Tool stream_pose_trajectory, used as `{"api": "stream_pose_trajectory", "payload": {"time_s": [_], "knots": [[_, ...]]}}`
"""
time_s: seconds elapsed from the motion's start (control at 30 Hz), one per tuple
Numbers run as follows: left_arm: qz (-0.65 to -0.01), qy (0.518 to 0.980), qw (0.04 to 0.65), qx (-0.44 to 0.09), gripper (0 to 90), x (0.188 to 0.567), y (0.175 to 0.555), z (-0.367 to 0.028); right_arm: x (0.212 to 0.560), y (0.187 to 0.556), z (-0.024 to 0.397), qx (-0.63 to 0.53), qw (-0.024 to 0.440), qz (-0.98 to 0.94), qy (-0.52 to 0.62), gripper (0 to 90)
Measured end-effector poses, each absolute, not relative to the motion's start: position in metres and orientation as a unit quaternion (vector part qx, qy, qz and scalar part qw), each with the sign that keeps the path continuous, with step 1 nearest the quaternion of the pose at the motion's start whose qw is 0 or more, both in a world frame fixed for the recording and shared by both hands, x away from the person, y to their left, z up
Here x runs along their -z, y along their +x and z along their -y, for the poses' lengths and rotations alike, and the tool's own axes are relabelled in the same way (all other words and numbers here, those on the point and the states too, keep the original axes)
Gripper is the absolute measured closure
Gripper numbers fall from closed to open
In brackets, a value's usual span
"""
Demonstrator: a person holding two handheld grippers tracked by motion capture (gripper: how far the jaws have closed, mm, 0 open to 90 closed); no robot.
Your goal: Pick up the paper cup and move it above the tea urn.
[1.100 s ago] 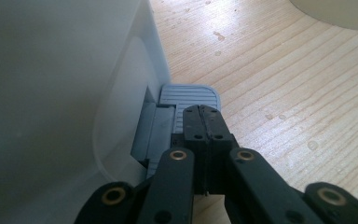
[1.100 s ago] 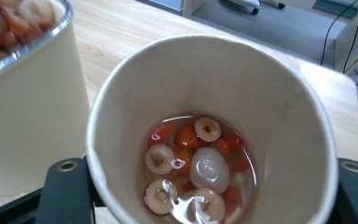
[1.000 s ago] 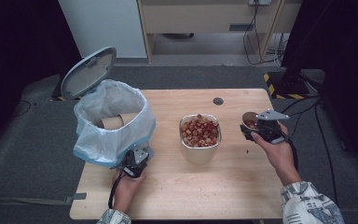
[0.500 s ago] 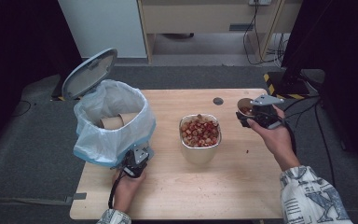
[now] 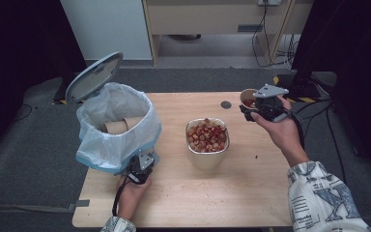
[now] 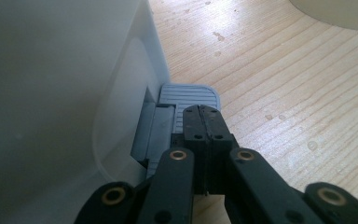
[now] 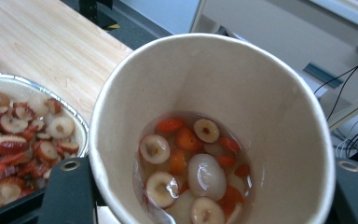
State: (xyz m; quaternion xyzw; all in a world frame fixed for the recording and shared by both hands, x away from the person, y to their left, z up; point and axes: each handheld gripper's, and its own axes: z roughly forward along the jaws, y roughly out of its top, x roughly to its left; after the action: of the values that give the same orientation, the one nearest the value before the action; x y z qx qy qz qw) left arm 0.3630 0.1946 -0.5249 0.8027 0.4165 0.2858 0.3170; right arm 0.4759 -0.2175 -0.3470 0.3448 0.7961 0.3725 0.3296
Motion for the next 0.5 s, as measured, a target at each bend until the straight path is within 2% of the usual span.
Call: {"api": "stream_pose_trajectory", "payload": {"time_s": [0.5], "knots": [[-0.416,0.802,0.317,-0.287,89.3,0.525,0.363,-0.194,0.326,0.479,0.212,-0.371,0.342,-0.801,0.321,33.2]]}}
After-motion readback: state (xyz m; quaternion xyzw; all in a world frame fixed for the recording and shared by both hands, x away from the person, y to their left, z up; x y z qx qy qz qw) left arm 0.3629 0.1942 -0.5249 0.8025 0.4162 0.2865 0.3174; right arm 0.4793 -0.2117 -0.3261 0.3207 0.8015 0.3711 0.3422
